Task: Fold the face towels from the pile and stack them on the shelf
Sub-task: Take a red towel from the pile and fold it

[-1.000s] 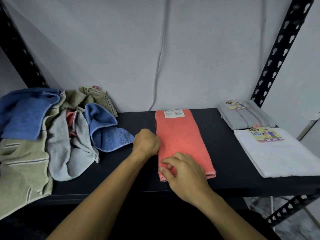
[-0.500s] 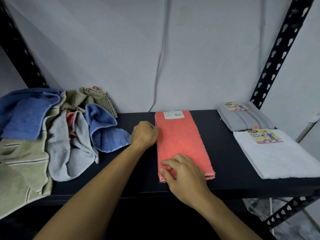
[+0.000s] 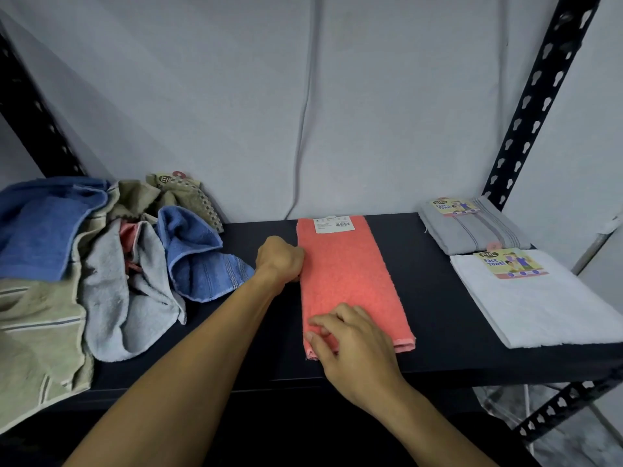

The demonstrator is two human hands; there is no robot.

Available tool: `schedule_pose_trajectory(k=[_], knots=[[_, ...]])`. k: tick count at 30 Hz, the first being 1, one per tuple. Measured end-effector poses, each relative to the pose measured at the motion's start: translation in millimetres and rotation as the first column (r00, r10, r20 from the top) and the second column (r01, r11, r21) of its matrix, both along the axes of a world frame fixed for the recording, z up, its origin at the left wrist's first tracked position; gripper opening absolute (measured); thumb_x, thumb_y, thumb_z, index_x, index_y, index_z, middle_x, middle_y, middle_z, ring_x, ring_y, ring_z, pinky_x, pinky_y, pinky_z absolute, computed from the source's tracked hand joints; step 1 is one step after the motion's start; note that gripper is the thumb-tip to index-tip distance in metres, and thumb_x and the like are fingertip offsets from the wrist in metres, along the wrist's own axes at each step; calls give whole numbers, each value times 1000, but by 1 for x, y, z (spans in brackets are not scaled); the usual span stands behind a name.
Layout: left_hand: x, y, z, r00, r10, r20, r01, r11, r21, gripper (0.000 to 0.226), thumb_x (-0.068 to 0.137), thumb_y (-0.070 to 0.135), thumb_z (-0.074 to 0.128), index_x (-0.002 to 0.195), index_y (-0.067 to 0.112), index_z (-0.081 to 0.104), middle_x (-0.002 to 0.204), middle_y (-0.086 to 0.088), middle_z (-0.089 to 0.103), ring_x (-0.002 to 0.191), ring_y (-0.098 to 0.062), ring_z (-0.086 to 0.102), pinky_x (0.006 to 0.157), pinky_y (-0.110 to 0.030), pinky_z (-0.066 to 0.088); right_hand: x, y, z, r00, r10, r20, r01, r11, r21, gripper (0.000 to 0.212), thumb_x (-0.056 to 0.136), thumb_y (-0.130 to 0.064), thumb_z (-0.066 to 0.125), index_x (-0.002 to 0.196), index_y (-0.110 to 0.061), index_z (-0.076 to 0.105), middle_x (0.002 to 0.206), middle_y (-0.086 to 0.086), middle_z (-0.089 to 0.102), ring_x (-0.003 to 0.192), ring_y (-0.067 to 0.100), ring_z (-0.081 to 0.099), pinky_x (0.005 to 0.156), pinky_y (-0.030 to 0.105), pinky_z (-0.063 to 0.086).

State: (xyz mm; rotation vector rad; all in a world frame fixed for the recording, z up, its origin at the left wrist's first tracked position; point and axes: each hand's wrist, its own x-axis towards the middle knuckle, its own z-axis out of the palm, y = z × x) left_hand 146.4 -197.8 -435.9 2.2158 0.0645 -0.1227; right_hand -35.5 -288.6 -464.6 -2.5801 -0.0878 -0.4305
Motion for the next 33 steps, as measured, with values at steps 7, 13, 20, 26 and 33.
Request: schedule_pose_trajectory(k=[7, 13, 20, 26, 33], knots=[[-3, 2, 3, 999, -7, 32, 4, 997, 74, 20, 79, 8, 54, 61, 6, 62, 65, -12, 68, 60, -29, 71, 60, -45, 62, -1, 0, 1, 1000, 10, -17, -10, 1000, -16, 43, 93, -52, 36, 123, -33, 61, 103, -19, 50, 100, 3, 44, 81, 25, 46], [-31, 14, 21, 961, -76, 267, 22, 979, 201, 20, 92, 32, 53, 79, 21, 63, 78, 6, 64, 76, -18, 59, 69, -33, 48, -11, -36, 18, 987, 147, 63, -157, 962, 224, 28, 95, -34, 55, 119, -24, 68, 101, -16, 61, 98, 3, 56, 89, 29, 49], [-100, 12, 7, 767, -607, 209, 450, 740, 499, 58, 102, 50, 31, 150, 17, 35, 157, -1, 34, 147, -19, 24, 120, -41, 21, 4, -88, 21, 1000, -29, 13, 30, 989, -146, 60, 98, -52, 23, 141, -18, 47, 147, -4, 38, 139, 8, 22, 110, 36, 36], [-111, 17, -15, 710, -702, -56, 559, 513, 651, 64, 104, 51, 8, 156, 21, -13, 161, 8, -24, 144, -4, -29, 122, -42, -13, -1, -85, 7, 932, 54, -359, -161, 948, -274, 73, 87, -57, -7, 152, -24, -11, 158, -11, -20, 141, -1, -24, 120, 29, -9], [-115, 24, -11, 678, -732, 72, 517, 544, 661, 65, 102, 54, 7, 159, 23, 5, 165, 7, -7, 148, -2, -17, 122, -38, -11, -3, -87, 19, 917, 46, -396, -188, 926, -328, 81, 81, -63, -11, 152, -24, -12, 157, -10, -22, 140, 1, -27, 119, 29, -12]])
